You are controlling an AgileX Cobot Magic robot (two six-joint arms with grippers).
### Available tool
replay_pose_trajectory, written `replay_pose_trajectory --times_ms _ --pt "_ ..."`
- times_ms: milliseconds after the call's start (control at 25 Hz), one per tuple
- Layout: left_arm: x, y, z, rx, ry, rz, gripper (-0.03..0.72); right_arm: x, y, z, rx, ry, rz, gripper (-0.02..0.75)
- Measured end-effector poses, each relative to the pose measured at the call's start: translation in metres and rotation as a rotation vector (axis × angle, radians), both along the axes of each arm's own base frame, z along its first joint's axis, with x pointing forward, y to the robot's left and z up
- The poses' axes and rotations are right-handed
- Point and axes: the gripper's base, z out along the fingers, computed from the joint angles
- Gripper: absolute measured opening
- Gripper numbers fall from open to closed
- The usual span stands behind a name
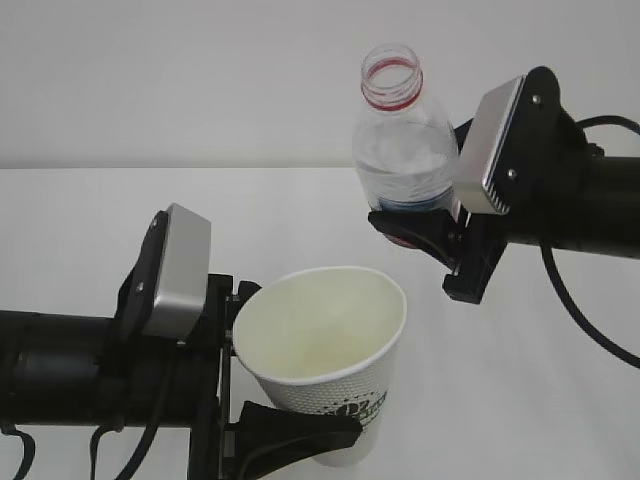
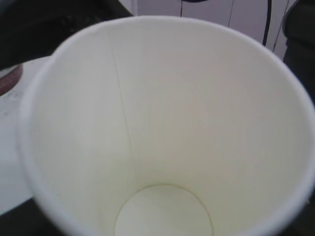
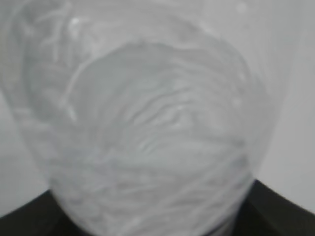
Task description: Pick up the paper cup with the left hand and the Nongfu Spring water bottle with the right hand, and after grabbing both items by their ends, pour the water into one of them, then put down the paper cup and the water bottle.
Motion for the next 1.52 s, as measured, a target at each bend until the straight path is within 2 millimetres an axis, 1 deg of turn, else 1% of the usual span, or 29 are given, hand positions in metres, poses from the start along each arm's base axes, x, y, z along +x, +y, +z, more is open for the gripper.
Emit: replay_pose_trajectory --times_ms 200,800,1120,1520 --pt "0.001 -0.002 0.003 -0.014 -0.009 -0.007 0.571 0.005 0.002 0.008 -0.02 -0.056 0.013 0.484" --pt "0.001 -0.002 0.003 -0.016 -0.011 -0.009 0.571 0.005 0.001 0.008 -0.125 -0.171 0.063 0.484" --pt "0.0 -0.001 0.0 0.017 -0.019 -0.025 0.571 0.005 0.001 0.008 -0.172 -0.226 0.084 0.484" --pt "0.0 -0.001 -0.001 0.031 -0.021 -0.028 0.571 0.006 0.003 0.014 -0.169 -0.325 0.097 0.484"
